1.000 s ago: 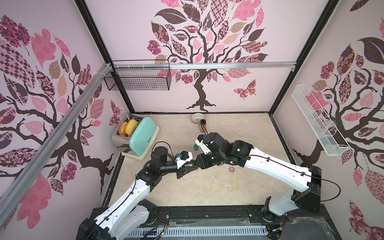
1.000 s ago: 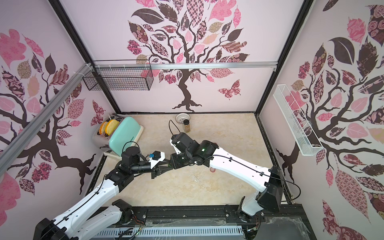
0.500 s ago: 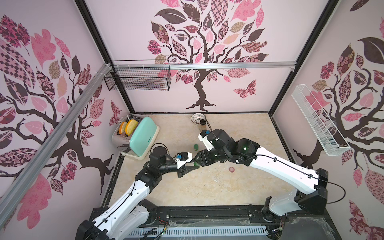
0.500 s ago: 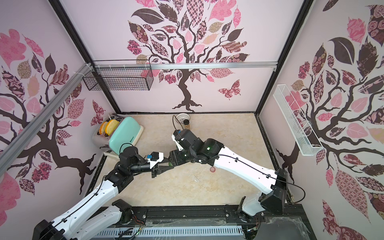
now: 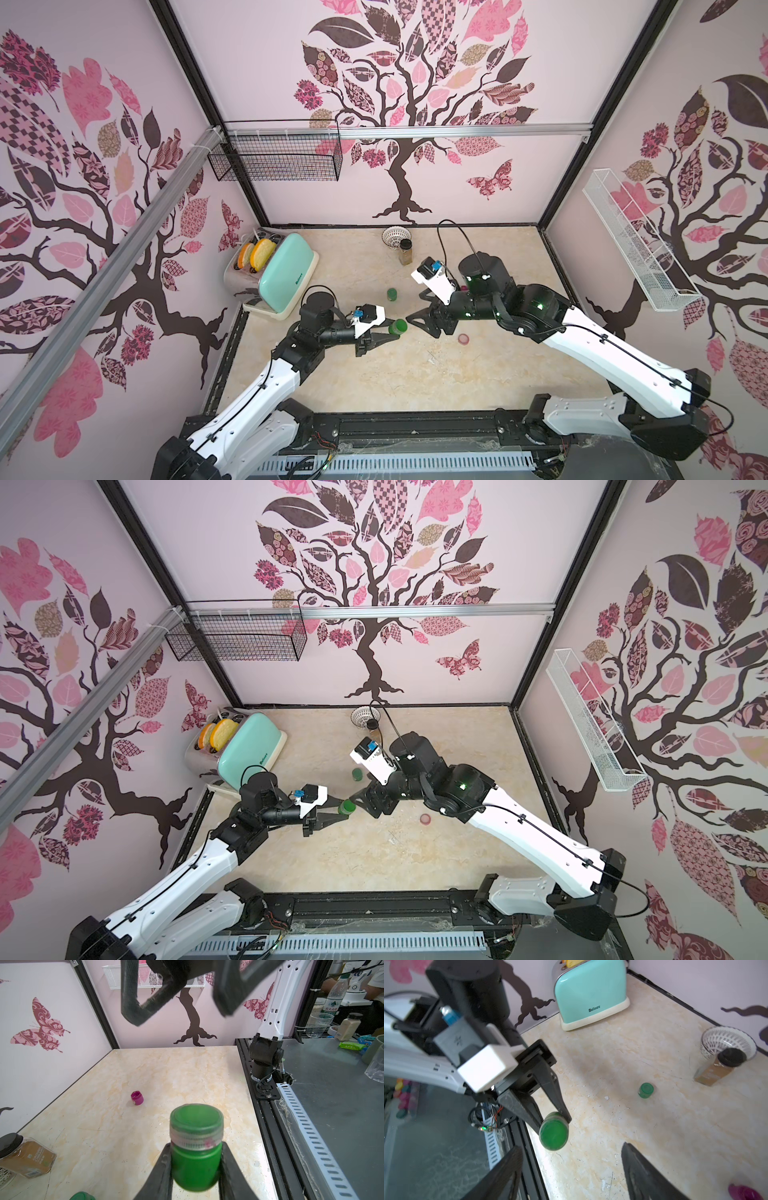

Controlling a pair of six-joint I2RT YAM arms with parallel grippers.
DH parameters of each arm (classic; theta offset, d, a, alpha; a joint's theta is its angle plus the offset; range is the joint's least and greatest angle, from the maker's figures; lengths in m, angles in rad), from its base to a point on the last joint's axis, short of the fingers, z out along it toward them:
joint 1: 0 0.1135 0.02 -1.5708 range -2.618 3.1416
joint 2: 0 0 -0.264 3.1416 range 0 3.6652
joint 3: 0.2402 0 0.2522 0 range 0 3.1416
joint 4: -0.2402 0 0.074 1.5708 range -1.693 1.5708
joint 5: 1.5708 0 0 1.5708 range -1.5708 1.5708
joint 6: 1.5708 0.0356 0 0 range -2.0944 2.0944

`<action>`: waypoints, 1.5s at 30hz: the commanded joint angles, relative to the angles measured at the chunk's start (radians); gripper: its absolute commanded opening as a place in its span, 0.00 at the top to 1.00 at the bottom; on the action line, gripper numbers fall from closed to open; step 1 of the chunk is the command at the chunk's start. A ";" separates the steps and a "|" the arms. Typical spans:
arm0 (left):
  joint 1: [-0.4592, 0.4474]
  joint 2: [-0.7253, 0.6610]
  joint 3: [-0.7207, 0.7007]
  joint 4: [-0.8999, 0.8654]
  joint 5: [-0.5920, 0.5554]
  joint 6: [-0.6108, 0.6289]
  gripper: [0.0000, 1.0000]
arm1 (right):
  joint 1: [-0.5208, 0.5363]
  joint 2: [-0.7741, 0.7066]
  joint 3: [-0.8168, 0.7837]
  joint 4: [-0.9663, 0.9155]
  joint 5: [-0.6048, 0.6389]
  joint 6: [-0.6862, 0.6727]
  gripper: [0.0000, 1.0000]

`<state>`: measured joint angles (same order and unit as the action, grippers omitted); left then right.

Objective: Close the paint jar lid
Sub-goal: Screw the lid onto the paint jar.

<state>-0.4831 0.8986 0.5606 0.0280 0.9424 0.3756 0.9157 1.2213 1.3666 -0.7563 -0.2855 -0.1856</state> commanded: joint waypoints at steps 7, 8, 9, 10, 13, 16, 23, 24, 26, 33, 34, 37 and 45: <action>-0.005 0.005 0.030 0.004 0.035 0.014 0.82 | 0.002 -0.008 -0.064 0.045 -0.133 -0.365 0.29; -0.005 0.004 0.031 0.002 0.035 0.015 0.82 | 0.003 -0.004 -0.067 0.048 -0.140 -0.373 0.30; -0.006 0.005 0.032 0.001 0.035 0.016 0.82 | 0.005 0.003 -0.068 0.053 -0.141 -0.376 0.31; -0.007 0.004 0.032 -0.002 0.035 0.018 0.82 | 0.008 0.009 -0.069 0.059 -0.139 -0.377 0.33; -0.006 0.004 0.032 -0.003 0.035 0.019 0.82 | 0.014 0.030 -0.060 0.064 -0.141 -0.375 0.35; -0.007 0.003 0.032 -0.004 0.034 0.020 0.82 | 0.024 0.050 -0.051 0.064 -0.148 -0.374 0.38; -0.008 0.001 0.032 -0.007 0.032 0.021 0.82 | 0.032 0.084 -0.029 0.045 -0.151 -0.370 0.52; -0.009 0.001 0.032 -0.007 0.032 0.022 0.82 | 0.032 0.086 -0.029 0.041 -0.148 -0.371 0.53; -0.009 0.002 0.032 -0.007 0.030 0.020 0.82 | 0.033 0.090 -0.030 0.035 -0.144 -0.371 0.54; -0.009 0.001 0.032 -0.008 0.029 0.023 0.82 | 0.033 0.099 -0.028 0.038 -0.119 -0.369 0.65; -0.009 0.002 0.032 -0.008 0.027 0.023 0.82 | 0.032 0.101 -0.028 0.038 -0.115 -0.366 0.67; -0.009 -0.003 0.032 -0.010 0.026 0.025 0.82 | 0.035 0.109 -0.026 0.035 -0.109 -0.352 0.70; -0.009 -0.008 0.031 -0.008 0.018 0.026 0.82 | 0.049 0.130 -0.031 0.081 -0.048 -0.177 0.84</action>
<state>-0.4866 0.9020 0.5648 -0.0128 0.9382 0.3931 0.9493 1.3319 1.3132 -0.7101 -0.3744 -0.4618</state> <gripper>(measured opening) 0.319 0.326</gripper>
